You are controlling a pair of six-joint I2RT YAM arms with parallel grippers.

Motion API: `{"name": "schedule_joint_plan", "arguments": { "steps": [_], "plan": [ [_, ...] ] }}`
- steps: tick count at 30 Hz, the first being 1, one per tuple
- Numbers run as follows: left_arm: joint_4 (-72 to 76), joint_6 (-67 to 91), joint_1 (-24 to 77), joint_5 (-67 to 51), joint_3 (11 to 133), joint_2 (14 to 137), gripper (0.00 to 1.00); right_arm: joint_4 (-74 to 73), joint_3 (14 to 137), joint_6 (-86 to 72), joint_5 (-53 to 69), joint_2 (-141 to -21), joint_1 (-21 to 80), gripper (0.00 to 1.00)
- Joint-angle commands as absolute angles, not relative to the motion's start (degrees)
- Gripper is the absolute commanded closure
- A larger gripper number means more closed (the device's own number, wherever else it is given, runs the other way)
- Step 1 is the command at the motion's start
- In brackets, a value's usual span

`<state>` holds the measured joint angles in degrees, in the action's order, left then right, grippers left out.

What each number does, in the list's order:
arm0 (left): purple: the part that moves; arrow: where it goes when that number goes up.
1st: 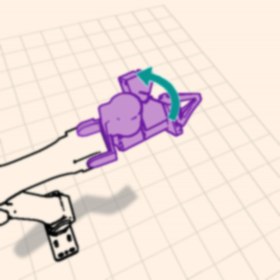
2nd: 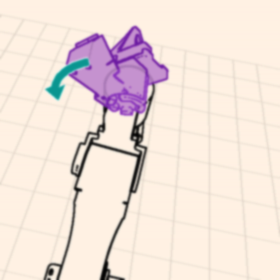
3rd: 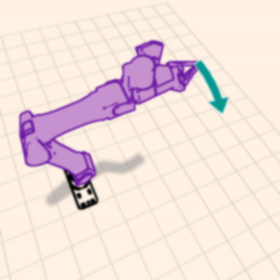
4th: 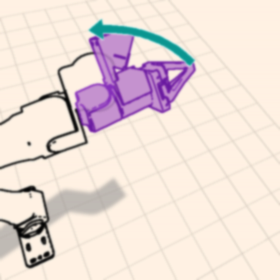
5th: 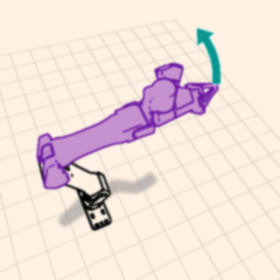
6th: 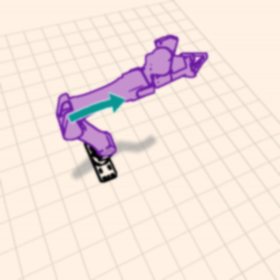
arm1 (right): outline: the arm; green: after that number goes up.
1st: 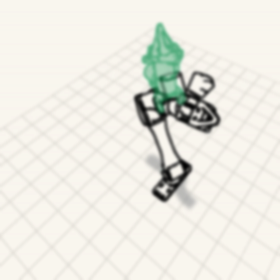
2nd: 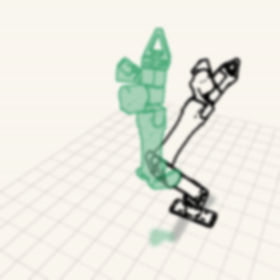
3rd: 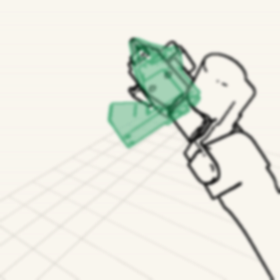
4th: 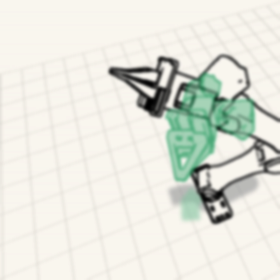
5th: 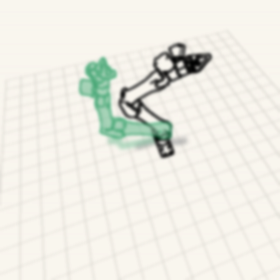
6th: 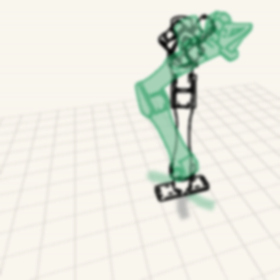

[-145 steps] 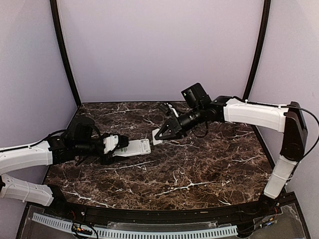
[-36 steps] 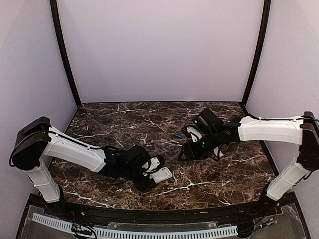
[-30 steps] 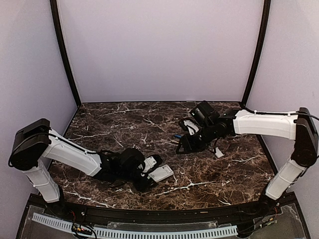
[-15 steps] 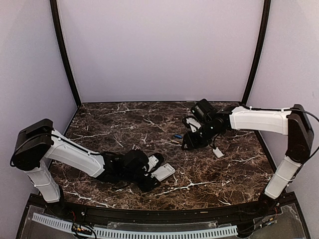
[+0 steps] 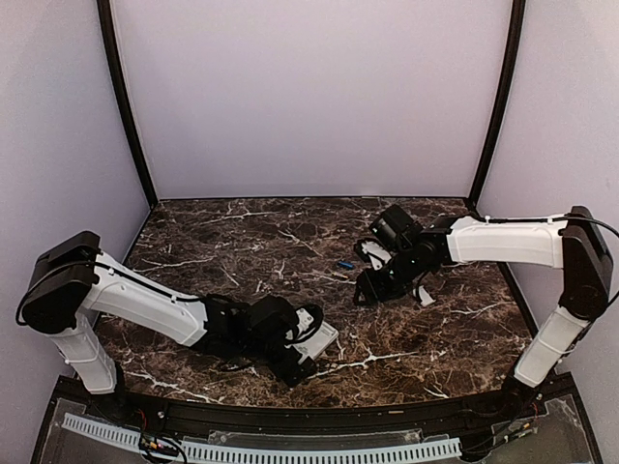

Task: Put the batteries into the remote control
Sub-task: Place the remote control without batteries at the center of the board.

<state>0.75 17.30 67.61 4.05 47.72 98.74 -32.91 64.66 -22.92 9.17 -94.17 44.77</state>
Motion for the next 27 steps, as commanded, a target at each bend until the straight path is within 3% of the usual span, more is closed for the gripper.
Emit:
{"name": "schedule_joint_plan", "arguments": {
  "steps": [1,6,15,27],
  "plan": [
    [-12.6,17.3,67.8,2.9,45.3,99.5,0.01,-32.7,66.1,-19.3,8.5,-94.3,44.3,0.49],
    [-12.0,14.5,67.9,4.1,46.2,101.4,0.06,-33.5,71.3,-13.9,9.7,-98.6,41.2,0.50],
    [-16.8,11.6,67.9,3.7,52.3,104.6,0.25,-32.6,72.6,-9.9,9.6,-103.9,40.3,0.51],
    [-32.9,1.8,67.9,4.7,64.7,110.2,0.24,-30.9,67.5,-11.8,10.8,-99.7,40.3,0.50]
  ]
}}
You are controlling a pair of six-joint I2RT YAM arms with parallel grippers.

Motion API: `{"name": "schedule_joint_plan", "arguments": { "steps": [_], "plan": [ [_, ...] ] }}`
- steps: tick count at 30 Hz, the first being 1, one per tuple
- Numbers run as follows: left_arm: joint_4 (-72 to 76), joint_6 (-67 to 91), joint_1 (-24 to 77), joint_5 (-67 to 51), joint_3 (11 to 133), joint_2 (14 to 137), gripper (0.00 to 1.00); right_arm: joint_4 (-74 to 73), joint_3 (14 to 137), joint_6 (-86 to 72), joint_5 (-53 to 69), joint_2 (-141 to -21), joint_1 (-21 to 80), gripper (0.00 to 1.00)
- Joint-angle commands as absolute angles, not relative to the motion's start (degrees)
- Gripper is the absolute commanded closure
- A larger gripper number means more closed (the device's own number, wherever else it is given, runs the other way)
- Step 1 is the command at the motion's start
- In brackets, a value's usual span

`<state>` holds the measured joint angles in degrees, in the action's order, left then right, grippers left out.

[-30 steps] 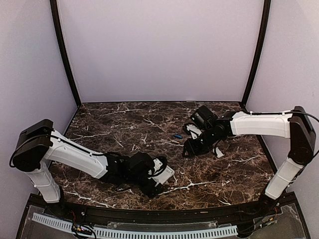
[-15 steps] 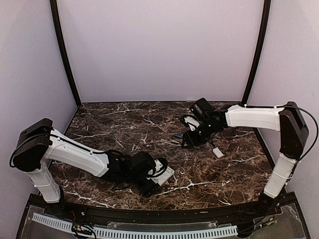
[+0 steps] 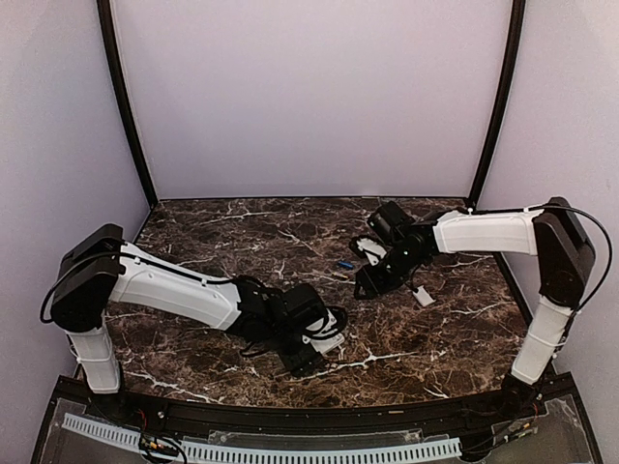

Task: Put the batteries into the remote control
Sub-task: Place the remote control without batteries at the center of the board.

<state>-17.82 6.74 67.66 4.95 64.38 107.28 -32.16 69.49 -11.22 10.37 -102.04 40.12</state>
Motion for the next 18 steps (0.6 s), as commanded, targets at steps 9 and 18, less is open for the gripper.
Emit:
{"name": "schedule_joint_plan", "arguments": {
  "steps": [9,18],
  "plan": [
    [-37.1,-2.6,67.6,7.5,62.9,110.5,0.19,-30.3,67.6,-11.5,11.8,-100.6,40.2,0.50],
    [-38.6,-1.7,66.4,12.1,62.5,108.8,0.18,-31.9,69.1,-9.9,11.8,-102.0,40.3,0.48]
  ]
}}
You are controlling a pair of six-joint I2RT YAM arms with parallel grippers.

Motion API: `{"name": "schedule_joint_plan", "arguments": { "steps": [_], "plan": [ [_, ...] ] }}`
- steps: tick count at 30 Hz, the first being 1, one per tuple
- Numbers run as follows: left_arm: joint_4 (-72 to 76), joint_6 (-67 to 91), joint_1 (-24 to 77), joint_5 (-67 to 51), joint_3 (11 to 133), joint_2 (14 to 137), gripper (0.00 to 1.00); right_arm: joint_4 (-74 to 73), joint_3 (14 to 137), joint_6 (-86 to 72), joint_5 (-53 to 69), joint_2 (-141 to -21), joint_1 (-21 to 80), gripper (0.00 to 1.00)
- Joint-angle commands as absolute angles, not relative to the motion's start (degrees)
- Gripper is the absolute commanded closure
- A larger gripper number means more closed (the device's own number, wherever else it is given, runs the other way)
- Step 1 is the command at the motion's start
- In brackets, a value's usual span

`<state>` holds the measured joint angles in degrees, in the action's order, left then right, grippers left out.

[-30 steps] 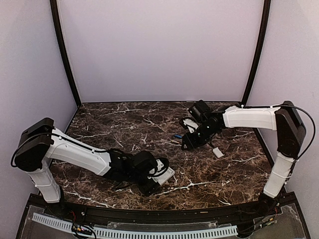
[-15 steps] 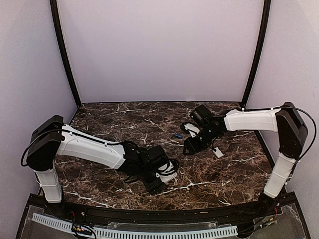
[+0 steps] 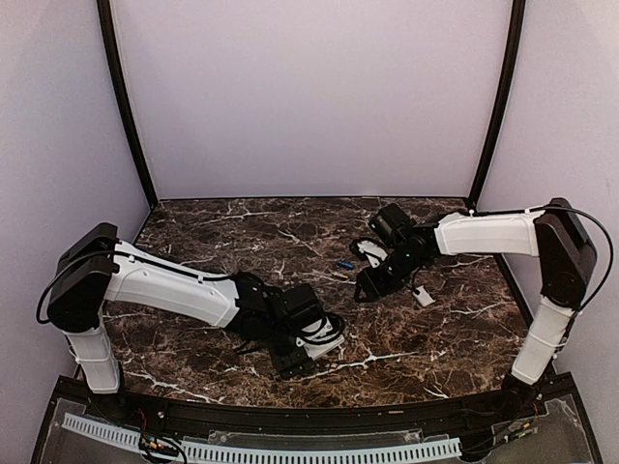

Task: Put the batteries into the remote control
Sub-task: Place the remote control without batteries at the center of the board.

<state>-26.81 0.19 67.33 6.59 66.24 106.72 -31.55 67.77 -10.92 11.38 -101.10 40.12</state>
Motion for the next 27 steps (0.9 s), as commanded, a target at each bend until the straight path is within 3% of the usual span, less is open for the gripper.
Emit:
{"name": "schedule_joint_plan", "arguments": {
  "steps": [1,11,18,27],
  "plan": [
    [-38.9,-1.7,65.9,13.4,62.6,108.8,0.18,-31.8,69.2,-9.9,11.9,-102.0,40.3,0.48],
    [-38.9,-1.5,63.8,16.2,62.0,107.8,0.16,-32.0,71.1,-8.8,12.8,-104.0,40.2,0.47],
    [-37.6,-2.8,63.7,9.8,61.3,105.2,0.16,-33.3,75.0,-6.7,11.2,-106.6,40.1,0.48],
    [-31.8,-1.9,61.6,1.7,60.2,93.3,0.14,-36.7,87.2,-0.4,5.3,-116.2,39.0,0.51]
  ]
}}
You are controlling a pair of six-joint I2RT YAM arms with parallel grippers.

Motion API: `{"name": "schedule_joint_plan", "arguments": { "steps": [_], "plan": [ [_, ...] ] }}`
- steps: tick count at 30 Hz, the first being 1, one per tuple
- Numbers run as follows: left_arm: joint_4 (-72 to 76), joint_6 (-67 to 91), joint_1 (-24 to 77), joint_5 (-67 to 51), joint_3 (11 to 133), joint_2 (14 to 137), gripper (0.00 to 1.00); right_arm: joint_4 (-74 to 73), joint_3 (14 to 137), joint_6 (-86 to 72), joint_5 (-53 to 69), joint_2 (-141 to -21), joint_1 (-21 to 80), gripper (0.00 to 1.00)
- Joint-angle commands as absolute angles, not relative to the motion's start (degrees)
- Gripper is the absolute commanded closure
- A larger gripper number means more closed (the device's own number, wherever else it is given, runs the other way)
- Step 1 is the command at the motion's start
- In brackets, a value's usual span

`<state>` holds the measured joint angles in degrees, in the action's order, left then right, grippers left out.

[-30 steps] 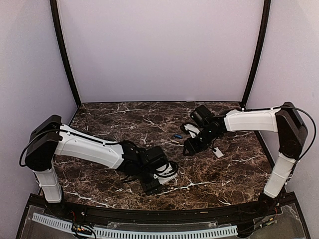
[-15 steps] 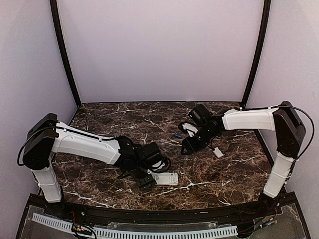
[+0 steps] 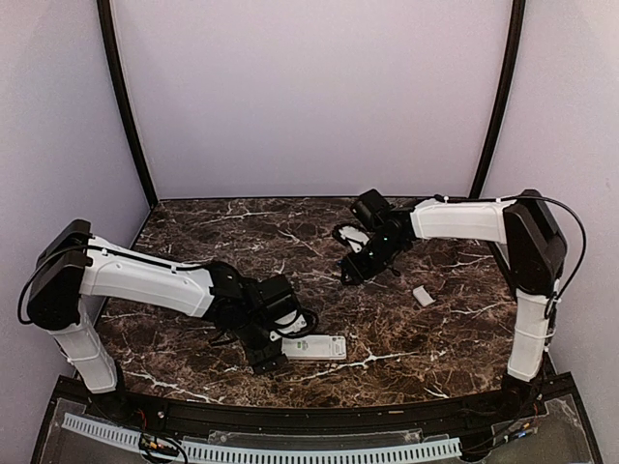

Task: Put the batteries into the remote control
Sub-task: Place the remote control without batteries at the center of the board, then pick up the battery at the center of the board.

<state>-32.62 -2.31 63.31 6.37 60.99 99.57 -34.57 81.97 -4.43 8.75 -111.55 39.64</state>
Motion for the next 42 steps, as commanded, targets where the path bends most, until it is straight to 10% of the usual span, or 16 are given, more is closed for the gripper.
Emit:
{"name": "schedule_joint_plan", "arguments": {
  "steps": [1,12,29,42],
  "plan": [
    [-30.6,-1.5,61.1,1.2,59.7,91.9,0.13,-36.8,88.0,0.9,5.2,-117.6,39.0,0.51],
    [-26.4,-2.5,56.2,-0.6,56.1,87.8,0.11,-41.8,100.2,5.9,4.1,-128.4,38.9,0.56],
    [-25.5,-4.8,55.5,1.3,55.0,88.2,0.11,-43.4,97.4,5.7,7.4,-128.6,39.2,0.95],
    [-20.4,-3.6,54.9,0.2,52.9,79.5,0.11,-32.6,80.9,10.0,25.3,-101.9,42.5,1.00]
  ]
}}
